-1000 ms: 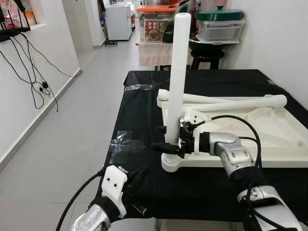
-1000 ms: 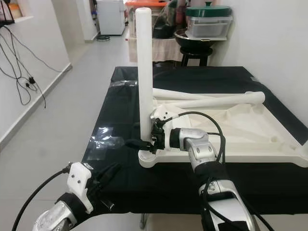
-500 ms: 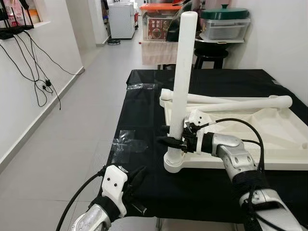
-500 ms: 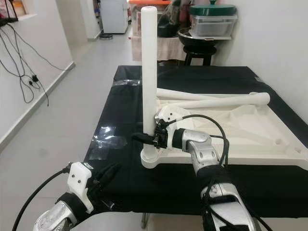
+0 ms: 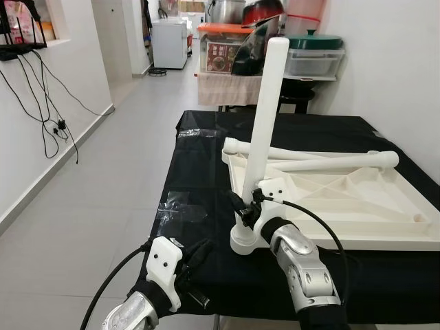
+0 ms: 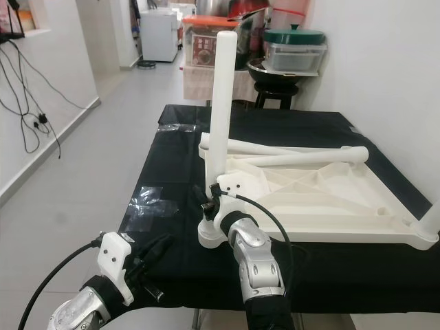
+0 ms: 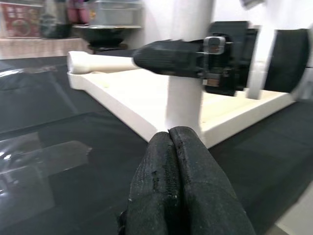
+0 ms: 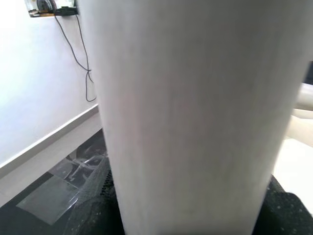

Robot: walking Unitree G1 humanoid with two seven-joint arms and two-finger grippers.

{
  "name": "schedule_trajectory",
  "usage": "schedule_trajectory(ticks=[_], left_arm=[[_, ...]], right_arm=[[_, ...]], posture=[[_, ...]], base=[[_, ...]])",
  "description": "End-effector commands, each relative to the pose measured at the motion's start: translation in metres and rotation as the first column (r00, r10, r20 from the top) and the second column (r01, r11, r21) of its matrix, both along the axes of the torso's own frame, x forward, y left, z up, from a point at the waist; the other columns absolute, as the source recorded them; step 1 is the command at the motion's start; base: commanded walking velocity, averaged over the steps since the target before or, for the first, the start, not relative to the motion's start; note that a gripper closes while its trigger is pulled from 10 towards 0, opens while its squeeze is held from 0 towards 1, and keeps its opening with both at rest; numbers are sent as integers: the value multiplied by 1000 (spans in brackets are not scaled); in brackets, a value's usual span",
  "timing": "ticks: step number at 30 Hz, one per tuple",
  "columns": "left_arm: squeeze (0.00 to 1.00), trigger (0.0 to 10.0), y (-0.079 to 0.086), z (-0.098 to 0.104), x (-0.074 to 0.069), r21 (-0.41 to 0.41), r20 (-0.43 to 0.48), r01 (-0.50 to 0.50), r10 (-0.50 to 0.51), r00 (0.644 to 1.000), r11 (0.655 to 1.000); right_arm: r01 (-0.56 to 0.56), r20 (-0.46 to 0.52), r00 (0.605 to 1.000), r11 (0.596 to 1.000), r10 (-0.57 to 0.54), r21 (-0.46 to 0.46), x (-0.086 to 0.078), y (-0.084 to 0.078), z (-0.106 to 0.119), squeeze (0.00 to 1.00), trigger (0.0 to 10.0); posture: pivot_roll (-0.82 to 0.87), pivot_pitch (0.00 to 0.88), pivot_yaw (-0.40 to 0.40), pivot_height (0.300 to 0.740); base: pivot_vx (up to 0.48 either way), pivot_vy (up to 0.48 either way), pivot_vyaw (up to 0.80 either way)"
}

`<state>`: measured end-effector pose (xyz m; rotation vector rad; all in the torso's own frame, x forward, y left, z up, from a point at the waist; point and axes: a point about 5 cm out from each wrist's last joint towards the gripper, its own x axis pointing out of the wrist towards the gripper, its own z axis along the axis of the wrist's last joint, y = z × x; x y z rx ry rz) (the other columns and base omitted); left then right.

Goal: Building children table

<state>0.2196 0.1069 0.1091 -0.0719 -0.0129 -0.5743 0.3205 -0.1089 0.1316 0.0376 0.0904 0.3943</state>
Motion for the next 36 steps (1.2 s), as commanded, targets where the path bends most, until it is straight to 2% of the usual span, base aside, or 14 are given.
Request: schedule_trajectory(ticks=[1,2,3,4,7,11,12,14,15,16,19,28,29,36], left_arm=[[0,10000,-1,-1,1,-6,-1,-9,9,1000,1000],[0,10000,-1,-1,1,-6,-1,-9,9,1000,1000],[0,10000,-1,-2,2,-7,-3,-4,4,1000,1000],[0,10000,-2,-2,2,-7,-5,3,-3,1000,1000],[0,10000,-2,-3,3,-6,-7,11,-11,1000,1000],[0,10000,-3,-3,4,-6,-6,13,-13,1000,1000],[0,10000,-2,-3,5,-5,-5,12,-12,1000,1000],[0,10000,-2,-3,6,-4,-5,11,-11,1000,1000],[0,10000,-2,-3,6,-4,-5,11,-11,1000,1000],[0,10000,-2,-3,7,-3,-4,11,-11,1000,1000],[0,10000,-2,-3,7,-2,-4,10,-10,1000,1000],[0,10000,-2,-4,8,-4,-5,1,-1,1000,1000],[0,10000,-2,-5,8,-5,-6,1,-1,1000,1000],[0,10000,-2,-6,9,-7,-9,4,-4,1000,1000]], right_arm=[[34,-143,989,999,-35,-12,-7,-5,-26,0,10000],[34,-143,989,999,-35,-12,-7,-5,-26,0,10000],[10,-141,990,1000,-9,3,-8,-4,-23,859,10000],[-58,-128,990,998,61,27,-9,0,-16,1000,10000],[-301,-23,953,953,302,16,-4,2,6,1000,10000],[-406,14,914,914,406,-9,0,0,14,1000,10000],[-502,32,863,863,504,-47,2,-2,20,0,10000],[-659,20,747,744,664,-113,6,-7,28,0,10000],[-659,20,747,744,664,-113,6,-7,28,0,10000],[-713,2,696,690,718,-125,10,-10,31,0,10000],[-759,-32,647,640,761,-121,19,-13,36,0,10000],[-741,-61,669,660,741,-120,46,-21,52,0,10000],[-741,-50,670,663,740,-109,46,-22,54,0,157],[-749,-29,661,658,750,-79,46,-29,53,0,0]], posture=[[29,0,-45,740],[29,0,-45,740],[27,0,-43,740],[27,0,-41,740],[29,0,-35,740],[29,0,-35,740],[30,0,-30,740],[40,0,-32,740],[40,0,-32,740],[43,0,-31,740],[49,0,-35,740],[73,0,-45,740],[72,0,-47,740],[62,0,-38,740]], base=[[0,0,0],[0,0,0],[0,0,0],[0,0,0],[0,0,0],[0,0,0],[0,0,0],[0,0,0],[0,0,0],[0,0,0],[0,0,0],[0,0,0],[0,0,0],[0,0,0]])
